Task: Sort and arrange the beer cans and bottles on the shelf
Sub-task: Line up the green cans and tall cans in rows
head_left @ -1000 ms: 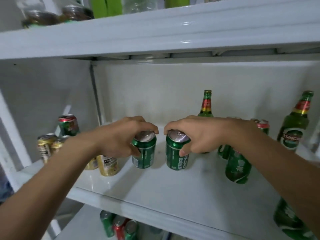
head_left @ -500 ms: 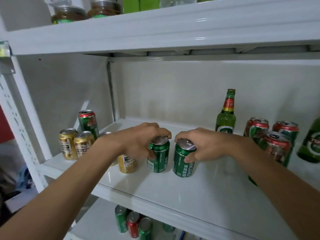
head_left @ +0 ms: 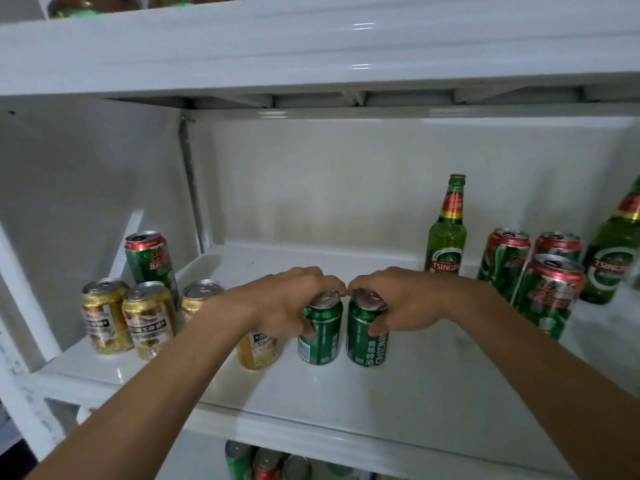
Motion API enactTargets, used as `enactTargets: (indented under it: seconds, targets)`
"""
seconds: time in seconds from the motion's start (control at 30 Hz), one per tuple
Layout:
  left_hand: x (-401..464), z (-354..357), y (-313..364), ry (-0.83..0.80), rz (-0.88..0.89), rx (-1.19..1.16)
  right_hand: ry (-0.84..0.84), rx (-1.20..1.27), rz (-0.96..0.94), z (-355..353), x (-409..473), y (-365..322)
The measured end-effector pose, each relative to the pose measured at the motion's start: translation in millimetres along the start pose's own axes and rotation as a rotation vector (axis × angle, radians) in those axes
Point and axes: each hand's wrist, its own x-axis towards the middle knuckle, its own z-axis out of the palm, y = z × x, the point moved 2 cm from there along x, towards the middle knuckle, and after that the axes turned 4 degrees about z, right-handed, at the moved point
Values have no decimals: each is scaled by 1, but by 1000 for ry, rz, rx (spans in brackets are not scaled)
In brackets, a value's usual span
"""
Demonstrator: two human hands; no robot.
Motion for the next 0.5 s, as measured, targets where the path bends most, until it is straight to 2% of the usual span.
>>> enactTargets:
  seconds: [0.27,0.37,0.43,0.5]
  targets:
    - [-3,4,-10,-16,-55,-116,14,56,18,1,2,12]
    - [-18,-4,-9,51,-73,-196,30,133,1,1,-1,18]
    - [-36,-20,-14,175,-77,-193,170,251,-42,-2,-9,23]
    - [-55,-38,-28,370,-83,-159,411,368,-88,-10,-23,35]
